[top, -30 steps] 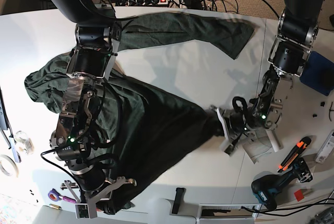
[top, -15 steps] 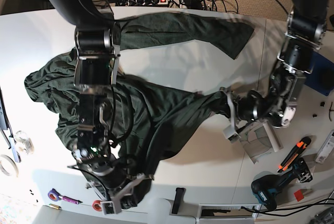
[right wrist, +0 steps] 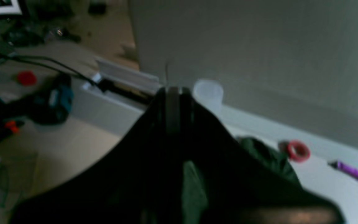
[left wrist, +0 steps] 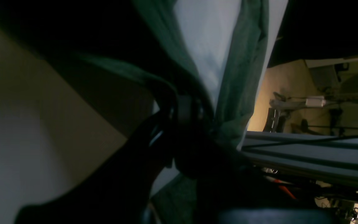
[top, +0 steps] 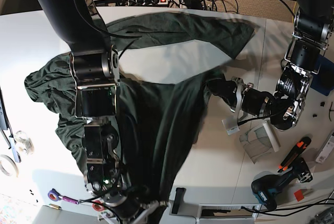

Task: Layout the t-shirt on the table in an organized manner, then fold the t-shirt properly
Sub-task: 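Pull the hem apart with both grippers, left gripper moving away from the right, then lay the lifted shirt back down with both grippers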

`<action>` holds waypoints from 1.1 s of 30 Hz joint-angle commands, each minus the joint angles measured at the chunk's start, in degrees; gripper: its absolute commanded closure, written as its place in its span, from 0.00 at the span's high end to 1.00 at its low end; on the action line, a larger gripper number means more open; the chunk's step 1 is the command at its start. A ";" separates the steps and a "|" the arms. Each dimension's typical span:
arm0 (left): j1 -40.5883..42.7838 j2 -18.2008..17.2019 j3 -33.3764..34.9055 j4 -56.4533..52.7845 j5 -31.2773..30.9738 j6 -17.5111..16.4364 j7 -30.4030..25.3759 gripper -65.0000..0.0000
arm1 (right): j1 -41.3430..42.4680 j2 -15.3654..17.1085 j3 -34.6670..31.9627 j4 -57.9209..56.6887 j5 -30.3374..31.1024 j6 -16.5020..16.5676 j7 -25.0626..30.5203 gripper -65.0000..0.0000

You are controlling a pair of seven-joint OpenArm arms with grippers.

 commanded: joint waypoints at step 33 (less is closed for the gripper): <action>11.41 -2.49 -0.48 24.96 -1.50 0.14 -0.18 0.00 | 12.24 -5.25 -6.36 -32.02 -5.27 -0.24 26.86 0.37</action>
